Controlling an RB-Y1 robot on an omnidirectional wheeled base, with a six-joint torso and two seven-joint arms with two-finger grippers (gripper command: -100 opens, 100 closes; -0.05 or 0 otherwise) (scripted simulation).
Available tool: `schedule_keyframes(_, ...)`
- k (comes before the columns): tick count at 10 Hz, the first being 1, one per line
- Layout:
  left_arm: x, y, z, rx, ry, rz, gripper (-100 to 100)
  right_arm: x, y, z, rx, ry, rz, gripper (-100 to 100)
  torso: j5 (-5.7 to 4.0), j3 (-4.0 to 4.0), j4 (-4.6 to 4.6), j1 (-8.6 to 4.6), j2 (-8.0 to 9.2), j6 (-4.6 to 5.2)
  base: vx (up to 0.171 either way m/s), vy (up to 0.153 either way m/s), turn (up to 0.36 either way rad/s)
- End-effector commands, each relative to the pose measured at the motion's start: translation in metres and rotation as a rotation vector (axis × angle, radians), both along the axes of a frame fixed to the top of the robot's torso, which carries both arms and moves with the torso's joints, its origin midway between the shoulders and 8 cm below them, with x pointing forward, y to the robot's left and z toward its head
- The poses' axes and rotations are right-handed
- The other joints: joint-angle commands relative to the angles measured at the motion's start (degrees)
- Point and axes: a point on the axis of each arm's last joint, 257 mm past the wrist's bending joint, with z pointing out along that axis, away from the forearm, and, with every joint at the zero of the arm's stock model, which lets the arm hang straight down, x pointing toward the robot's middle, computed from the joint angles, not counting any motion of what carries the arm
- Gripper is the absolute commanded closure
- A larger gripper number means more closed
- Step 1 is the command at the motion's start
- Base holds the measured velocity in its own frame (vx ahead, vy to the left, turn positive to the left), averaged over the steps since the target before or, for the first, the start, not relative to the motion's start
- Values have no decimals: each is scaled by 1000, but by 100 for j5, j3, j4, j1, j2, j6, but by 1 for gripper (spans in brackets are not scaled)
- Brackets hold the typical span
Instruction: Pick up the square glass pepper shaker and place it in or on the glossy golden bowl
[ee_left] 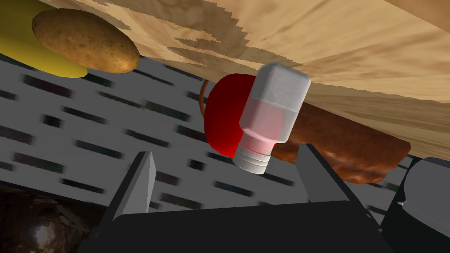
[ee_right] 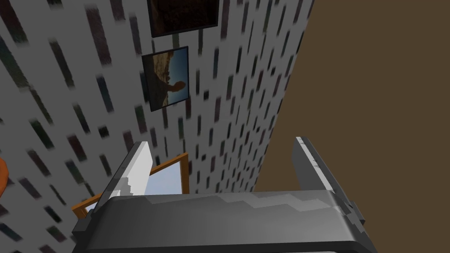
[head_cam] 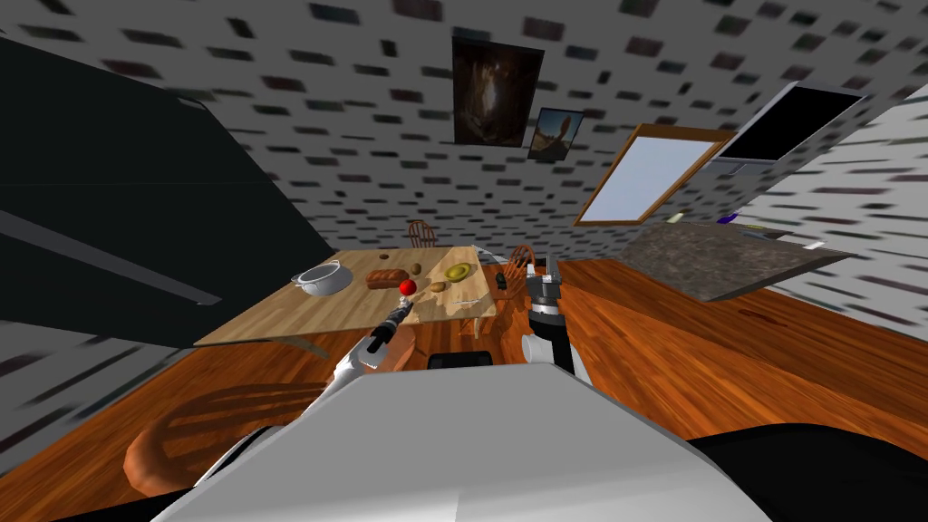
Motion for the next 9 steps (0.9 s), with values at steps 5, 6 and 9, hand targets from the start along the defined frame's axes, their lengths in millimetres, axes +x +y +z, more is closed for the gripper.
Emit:
schedule_keyframes(5,1,42,-17,62,77,38,-100,0,0,0,0,0,0,0,-1,-1,0,-5,-3,1,34,-19,-23)
schedule_keyframes(6,2,57,-18,85,94,49,-100,0,0,0,0,0,0,0,-1,-3,-1,-5,-5,0,60,-35,-46)
schedule_keyframes(9,3,60,-17,88,95,51,-100,0,0,0,0,0,0,0,-1,0,0,-4,2,0,26,-21,-11)
